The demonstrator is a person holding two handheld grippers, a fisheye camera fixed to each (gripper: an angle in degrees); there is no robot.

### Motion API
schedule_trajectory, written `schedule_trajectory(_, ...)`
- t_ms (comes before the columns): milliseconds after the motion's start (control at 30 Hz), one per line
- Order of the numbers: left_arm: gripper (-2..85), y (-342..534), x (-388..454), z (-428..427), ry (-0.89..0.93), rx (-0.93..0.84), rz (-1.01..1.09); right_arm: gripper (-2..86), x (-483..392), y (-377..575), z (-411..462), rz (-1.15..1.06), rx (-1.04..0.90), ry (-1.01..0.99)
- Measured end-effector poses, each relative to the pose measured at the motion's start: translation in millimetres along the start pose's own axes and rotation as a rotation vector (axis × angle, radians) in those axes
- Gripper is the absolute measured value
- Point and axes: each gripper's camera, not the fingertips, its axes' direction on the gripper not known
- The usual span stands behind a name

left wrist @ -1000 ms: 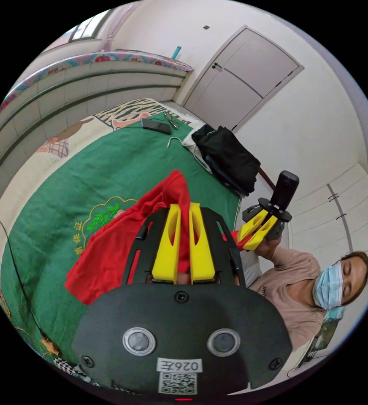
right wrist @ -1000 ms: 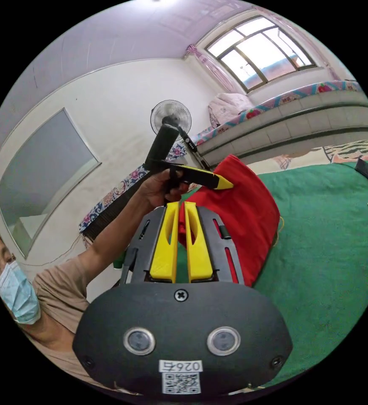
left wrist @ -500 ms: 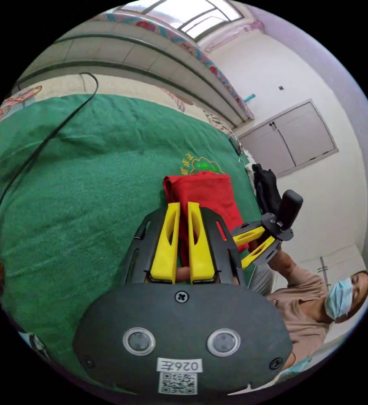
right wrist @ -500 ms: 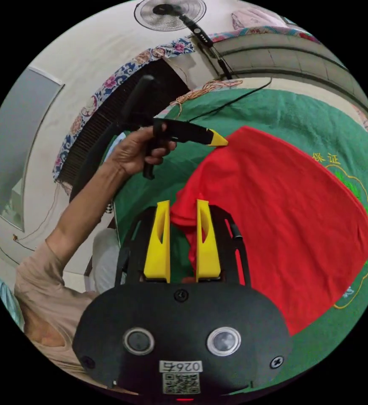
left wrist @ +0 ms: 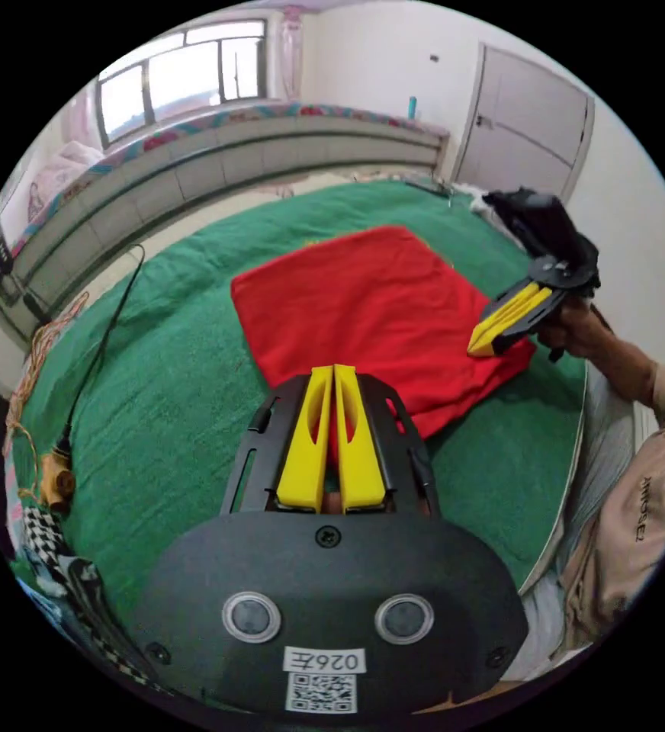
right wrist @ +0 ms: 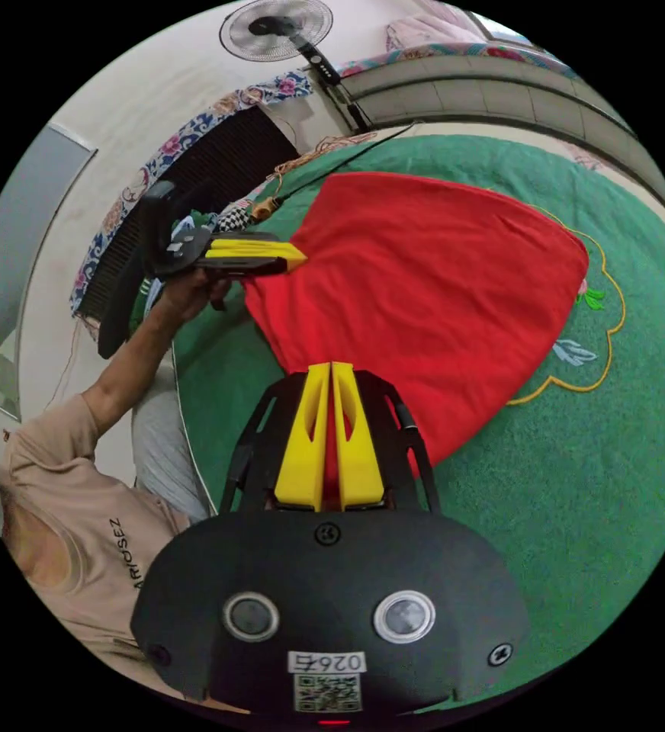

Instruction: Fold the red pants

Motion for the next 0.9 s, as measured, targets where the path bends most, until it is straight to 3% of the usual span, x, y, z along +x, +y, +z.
schedule_trajectory(167,-1.0,7.2,54.4,-40.5,-0.102,0.158,0.262,-0.9,-13.3,-6.1,-11.8,-0.102,0.053,0.106)
schedule_trajectory(233,-1.0,9.6,69.4,-22.8,-0.209,0.097,0.315,-0.9,-15.4,-11.6,13.5,-0.149,-0.06,0.192)
schedule_trajectory(300,-1.0,14.3,70.6,24.9,-0.29,-0.164,0.366,-0.9,-20.7,-11.7,34.1,-0.209,-0.106,0.279)
schedule_trajectory(367,-1.0,21.7,68.4,22.3,-0.295,-0.093,0.363,-0.9,-27.4,-11.5,40.0,-0.238,-0.089,0.337)
schedule_trajectory(567,-0.9,25.4,32.7,17.5,-0.133,-0.123,0.269,-0.9,-12.4,-13.7,40.7,-0.235,-0.092,0.319)
schedule_trajectory(700,-0.6,42.3,-20.3,-14.7,0.042,0.015,0.091,-0.9,15.2,-16.9,19.3,-0.193,-0.166,0.178)
schedule_trajectory(800,1.4,58.8,-53.5,-35.8,0.025,0.15,-0.041,-0.7,36.2,-13.5,-6.1,-0.127,-0.083,0.212)
schedule_trajectory(900,9.1,63.6,-74.8,-26.4,0.019,0.143,-0.098,-0.1,68.1,-8.1,-32.4,0.019,0.063,0.23)
